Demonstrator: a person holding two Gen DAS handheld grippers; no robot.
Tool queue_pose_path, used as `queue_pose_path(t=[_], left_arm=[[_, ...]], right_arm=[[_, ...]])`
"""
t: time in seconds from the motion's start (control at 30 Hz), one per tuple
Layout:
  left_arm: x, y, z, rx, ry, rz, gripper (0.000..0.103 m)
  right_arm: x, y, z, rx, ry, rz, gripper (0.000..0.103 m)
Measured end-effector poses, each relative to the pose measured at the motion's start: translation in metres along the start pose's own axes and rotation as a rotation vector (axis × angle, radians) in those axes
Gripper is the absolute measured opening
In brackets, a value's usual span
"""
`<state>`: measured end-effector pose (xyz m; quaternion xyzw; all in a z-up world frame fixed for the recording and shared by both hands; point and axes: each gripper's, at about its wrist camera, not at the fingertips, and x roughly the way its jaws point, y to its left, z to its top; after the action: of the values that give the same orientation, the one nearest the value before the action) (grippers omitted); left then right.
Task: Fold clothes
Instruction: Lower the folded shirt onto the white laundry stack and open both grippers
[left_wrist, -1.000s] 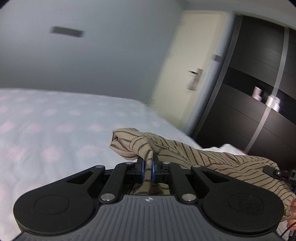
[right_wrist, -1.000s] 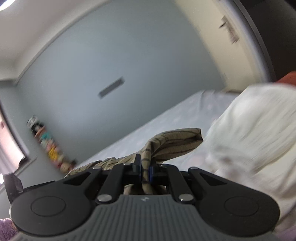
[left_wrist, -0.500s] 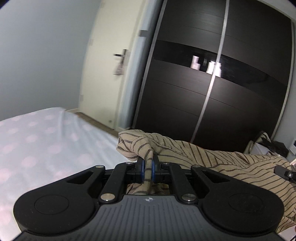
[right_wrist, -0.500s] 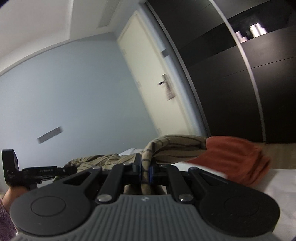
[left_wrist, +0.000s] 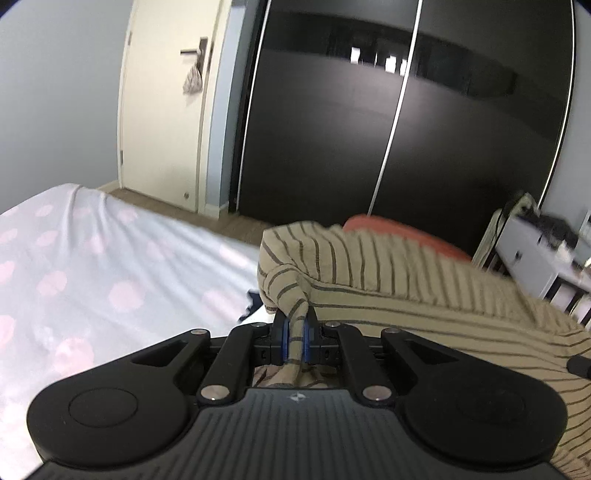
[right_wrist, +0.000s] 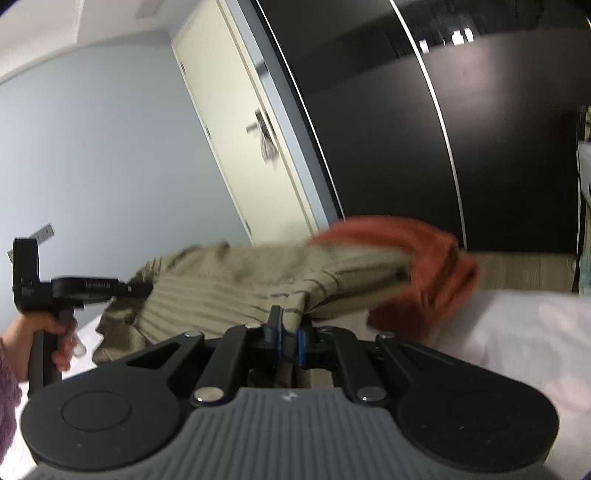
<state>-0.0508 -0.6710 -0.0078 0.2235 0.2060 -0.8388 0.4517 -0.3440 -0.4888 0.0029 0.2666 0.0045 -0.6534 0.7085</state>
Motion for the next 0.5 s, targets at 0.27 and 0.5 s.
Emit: queue_pose_path(t=[0.27, 0.5], left_arm=[[0.027, 0.008, -0.011, 0.024, 0.105, 0.04, 0.004], [0.01, 0.002, -0.002, 0.056, 0.105, 0.076, 0.014]], right_arm=[[0.022, -0.021, -0.028, 0.064, 0.109, 0.002, 0.008], [0.011, -0.02, -0.026, 0.04, 0.131, 0.006, 0.017]])
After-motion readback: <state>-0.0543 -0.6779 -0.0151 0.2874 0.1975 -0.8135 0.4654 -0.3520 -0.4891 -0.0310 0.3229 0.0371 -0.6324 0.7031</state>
